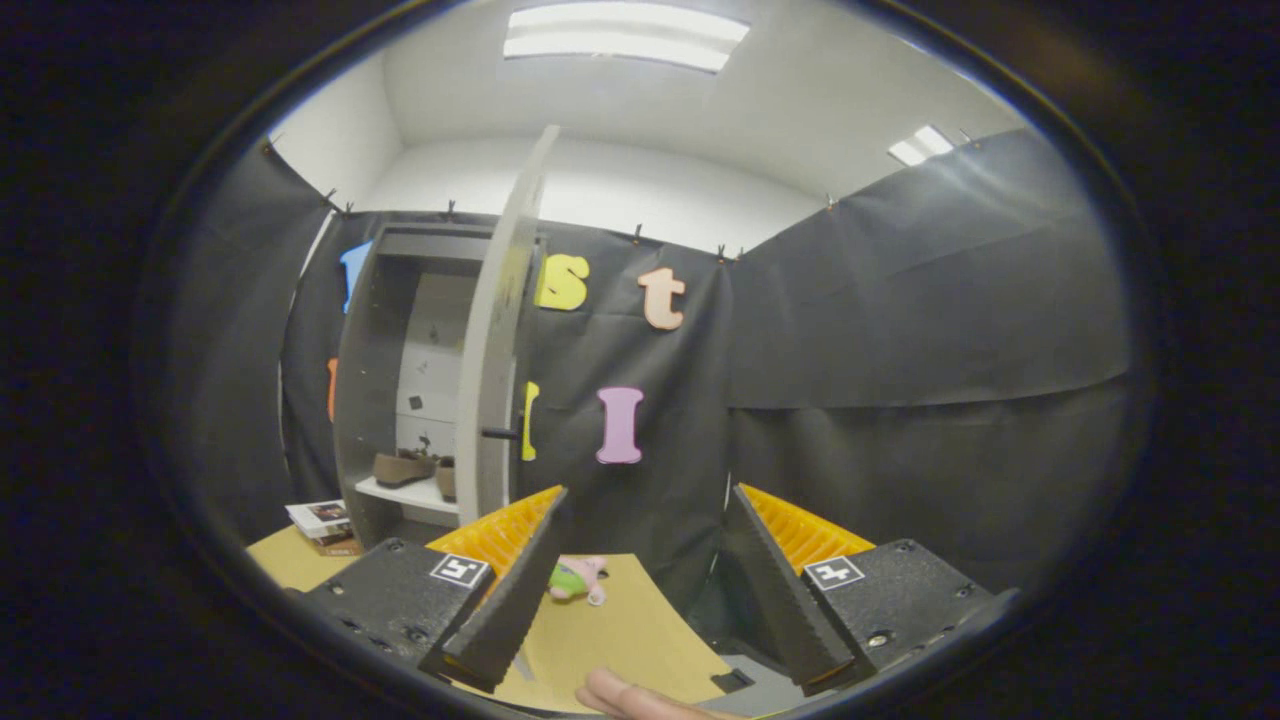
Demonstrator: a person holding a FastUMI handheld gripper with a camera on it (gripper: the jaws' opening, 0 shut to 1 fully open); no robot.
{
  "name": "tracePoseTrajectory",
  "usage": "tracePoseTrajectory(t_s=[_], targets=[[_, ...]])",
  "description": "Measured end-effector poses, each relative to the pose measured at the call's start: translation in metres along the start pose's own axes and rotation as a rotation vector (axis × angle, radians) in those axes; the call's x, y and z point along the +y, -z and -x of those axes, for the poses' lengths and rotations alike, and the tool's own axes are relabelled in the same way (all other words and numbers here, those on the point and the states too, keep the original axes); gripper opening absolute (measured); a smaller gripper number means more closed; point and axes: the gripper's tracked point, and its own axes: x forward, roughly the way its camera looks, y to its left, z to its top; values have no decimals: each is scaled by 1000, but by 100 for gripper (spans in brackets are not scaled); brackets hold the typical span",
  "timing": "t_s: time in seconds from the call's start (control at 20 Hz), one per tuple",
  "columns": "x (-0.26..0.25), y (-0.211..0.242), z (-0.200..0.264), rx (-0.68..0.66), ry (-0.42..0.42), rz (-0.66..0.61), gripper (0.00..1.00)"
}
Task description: Open the shoe cabinet door, grab the shoes and put them into the shoe cabinet, then close the shoe cabinet door.
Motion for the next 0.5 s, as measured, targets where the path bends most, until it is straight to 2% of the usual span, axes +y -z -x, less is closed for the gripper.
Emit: tracePoseTrajectory(t_s=[0.35, 0.5], targets=[[-26, 73, -68, 146, 21, -19, 100], [-10, 101, -94, 202, -24, -46, 100]])
